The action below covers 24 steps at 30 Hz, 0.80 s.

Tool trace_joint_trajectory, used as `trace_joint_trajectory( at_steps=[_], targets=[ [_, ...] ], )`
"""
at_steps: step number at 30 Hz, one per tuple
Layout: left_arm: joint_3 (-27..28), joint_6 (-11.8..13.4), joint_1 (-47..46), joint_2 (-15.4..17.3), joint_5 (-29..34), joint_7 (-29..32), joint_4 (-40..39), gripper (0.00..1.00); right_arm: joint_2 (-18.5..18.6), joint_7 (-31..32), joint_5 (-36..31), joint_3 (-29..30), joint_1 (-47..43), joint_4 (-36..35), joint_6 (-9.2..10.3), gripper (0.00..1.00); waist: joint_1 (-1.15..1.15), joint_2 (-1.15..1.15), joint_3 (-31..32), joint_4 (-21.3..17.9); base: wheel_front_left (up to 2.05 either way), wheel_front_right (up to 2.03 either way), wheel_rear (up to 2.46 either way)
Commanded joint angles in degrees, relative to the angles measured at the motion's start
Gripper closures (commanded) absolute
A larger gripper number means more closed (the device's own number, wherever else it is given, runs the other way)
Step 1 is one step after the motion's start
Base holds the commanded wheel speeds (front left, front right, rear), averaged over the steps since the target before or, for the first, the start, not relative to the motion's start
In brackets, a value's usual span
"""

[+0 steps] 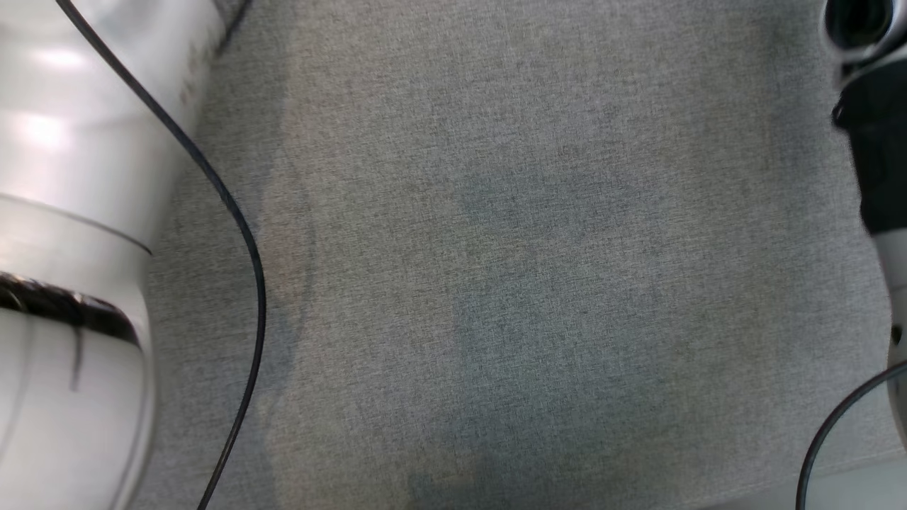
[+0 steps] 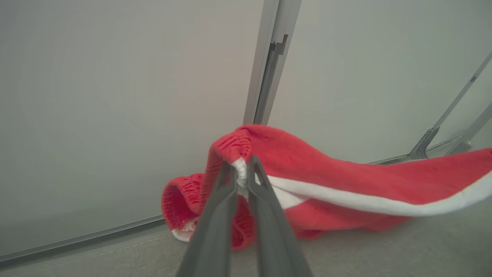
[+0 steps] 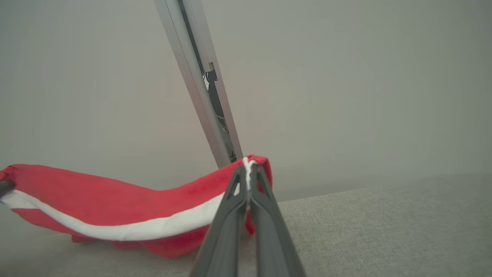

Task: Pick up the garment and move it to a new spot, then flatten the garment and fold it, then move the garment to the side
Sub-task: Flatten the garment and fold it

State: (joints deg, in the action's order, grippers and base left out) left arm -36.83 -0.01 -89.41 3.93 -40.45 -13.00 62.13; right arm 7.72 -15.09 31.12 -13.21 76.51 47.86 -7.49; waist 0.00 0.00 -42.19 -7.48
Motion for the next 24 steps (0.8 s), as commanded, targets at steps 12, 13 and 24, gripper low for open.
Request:
trace_joint_trajectory(
  at_steps=[12, 13, 24],
  targets=[
    [-8.76, -2.59, 10.43, 0.05, 5.80, 1.97, 9.06, 1.00, 4.34, -0.14, 3.86, -6.78, -9.06, 5.06, 0.01, 1.00, 0.00, 0.00, 7.31, 2.19, 0.00, 0.00, 0.00],
    [-9.70, -2.90, 11.06, 0.24, 6.48, 2.76, 9.47, 1.00, 4.80, -0.14, 3.71, -7.56, -9.44, 5.43, 0.02, 1.00, 0.00, 0.00, 7.85, 2.34, 0.00, 0.00, 0.00],
    [-18.94, -3.63, 17.87, 2.14, 13.47, 6.94, 11.20, 1.00, 8.51, -0.14, 1.49, -19.76, -13.95, 9.88, 0.07, 1.00, 0.00, 0.00, 13.50, 3.23, 0.00, 0.00, 0.00]
  ],
)
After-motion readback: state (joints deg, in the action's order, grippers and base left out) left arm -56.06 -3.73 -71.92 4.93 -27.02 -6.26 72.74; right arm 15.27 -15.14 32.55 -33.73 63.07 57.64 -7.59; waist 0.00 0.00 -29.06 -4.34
